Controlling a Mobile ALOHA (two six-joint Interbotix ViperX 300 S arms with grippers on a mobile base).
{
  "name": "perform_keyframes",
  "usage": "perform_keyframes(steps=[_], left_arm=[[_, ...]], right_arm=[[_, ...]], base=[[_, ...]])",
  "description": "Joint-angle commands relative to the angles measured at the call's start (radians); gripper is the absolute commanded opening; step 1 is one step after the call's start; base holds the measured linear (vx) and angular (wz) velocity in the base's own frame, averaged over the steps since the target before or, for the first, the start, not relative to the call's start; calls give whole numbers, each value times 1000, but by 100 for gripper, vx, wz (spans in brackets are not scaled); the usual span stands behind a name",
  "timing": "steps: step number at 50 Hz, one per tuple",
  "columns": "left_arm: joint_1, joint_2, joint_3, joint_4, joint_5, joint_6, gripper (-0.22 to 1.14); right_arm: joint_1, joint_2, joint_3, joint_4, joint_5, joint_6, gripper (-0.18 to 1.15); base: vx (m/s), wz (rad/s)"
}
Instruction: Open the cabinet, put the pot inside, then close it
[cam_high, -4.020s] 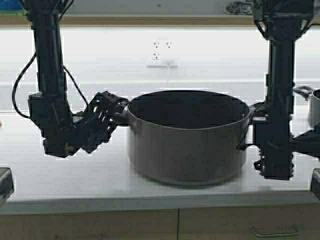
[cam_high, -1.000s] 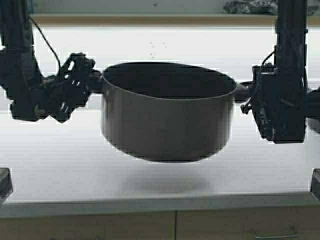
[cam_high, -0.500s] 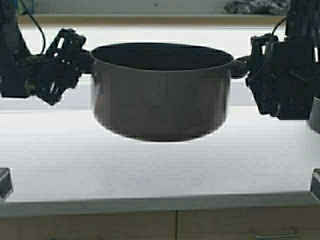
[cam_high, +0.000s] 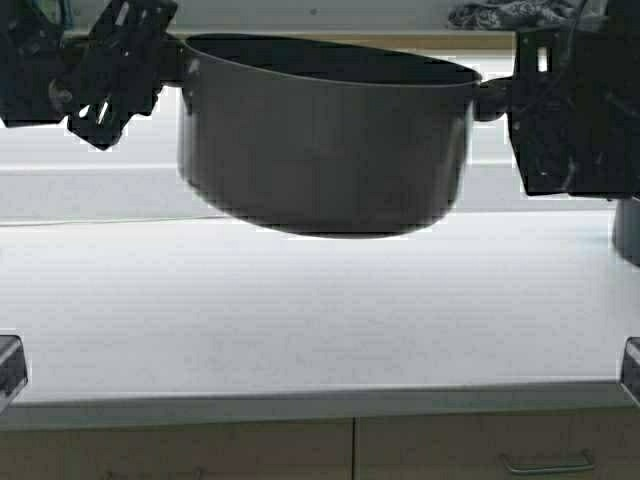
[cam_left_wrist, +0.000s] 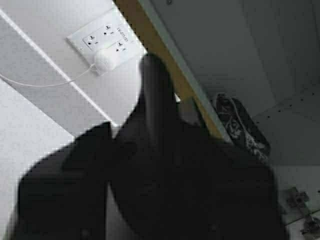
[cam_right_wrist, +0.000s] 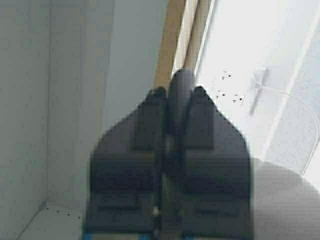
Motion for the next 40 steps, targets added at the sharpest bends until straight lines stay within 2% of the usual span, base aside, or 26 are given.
perform_keyframes(steps=[1,17,40], left_arm=[[-132,-67,-11,-3,6,37,2],[-209,-176,-11,-123,92,135,2],[-210,-436,-107,-195,396,334,2]], right_arm=[[156,-112,-6,-11,9,-41,6],[195,-344,23,-8,207,-173,6],[195,-644,-51,-26,531,-360,6]], base=[[-2,0],[-1,0],[-1,0]])
